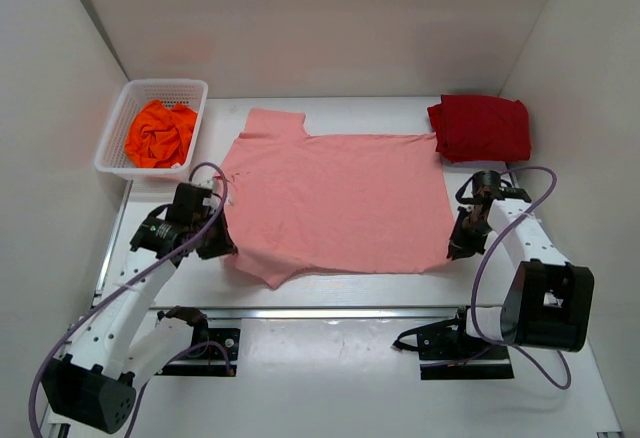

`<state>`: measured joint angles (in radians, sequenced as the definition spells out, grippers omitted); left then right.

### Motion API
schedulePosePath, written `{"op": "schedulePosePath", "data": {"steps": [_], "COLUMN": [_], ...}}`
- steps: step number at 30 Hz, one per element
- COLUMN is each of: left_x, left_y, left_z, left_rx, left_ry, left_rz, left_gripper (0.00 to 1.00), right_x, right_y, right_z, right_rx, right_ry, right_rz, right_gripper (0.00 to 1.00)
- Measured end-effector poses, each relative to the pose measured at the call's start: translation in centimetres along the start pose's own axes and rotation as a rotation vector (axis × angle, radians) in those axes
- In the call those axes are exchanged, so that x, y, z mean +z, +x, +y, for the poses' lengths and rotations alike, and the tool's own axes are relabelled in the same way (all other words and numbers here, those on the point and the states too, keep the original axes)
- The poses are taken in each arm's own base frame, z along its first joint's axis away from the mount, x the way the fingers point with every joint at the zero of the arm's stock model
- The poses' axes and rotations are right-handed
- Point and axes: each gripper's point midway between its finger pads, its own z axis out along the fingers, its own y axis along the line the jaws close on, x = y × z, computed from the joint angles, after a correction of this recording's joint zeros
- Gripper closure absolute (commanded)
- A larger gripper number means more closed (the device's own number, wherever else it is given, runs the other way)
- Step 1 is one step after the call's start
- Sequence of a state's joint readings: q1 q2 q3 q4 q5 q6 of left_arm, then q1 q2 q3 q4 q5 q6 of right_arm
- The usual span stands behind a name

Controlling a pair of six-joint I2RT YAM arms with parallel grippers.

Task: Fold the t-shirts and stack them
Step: Grap the side of the flattened tshirt closest away from the robot with both arms, then fold the flattened tshirt in 1/3 of the way

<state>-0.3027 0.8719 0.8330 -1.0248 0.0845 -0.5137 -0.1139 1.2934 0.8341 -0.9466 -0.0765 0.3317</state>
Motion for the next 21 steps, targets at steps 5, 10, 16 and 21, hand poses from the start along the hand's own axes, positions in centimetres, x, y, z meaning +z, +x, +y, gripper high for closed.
{"op": "schedulePosePath", "data": {"steps": [5,10,16,21], "left_x": [-0.8,0.6,2.8,4.3], "left_y": [-5.7,-9.1,-12.3,-15.6], "left_z": [-1.7,-1.9,-1.0,-0.5], "left_rx": [0.017,0.024,0.022,0.023], "left_ry": [-0.009,-0.042,-0.103,-0.127], "left_rz": [-0.108,-0.132,-0.117,-0.141], "left_gripper": [1.00,1.00,1.00,1.00], "right_x": [-0.4,-0.2,0.5,1.4], "right_y": [-2.1,-4.8,-7.6,-10.0], "right_z": [0.9,1.5,2.1,2.7], "right_rx": [-0.006,-0.004,-0.004,-0.010], "right_ry": [-0.020,-0.027,-0.021,-0.020], "right_rz": [0.001,0.001,0.021,0.032], "right_gripper": [1.00,1.00,1.00,1.00]}}
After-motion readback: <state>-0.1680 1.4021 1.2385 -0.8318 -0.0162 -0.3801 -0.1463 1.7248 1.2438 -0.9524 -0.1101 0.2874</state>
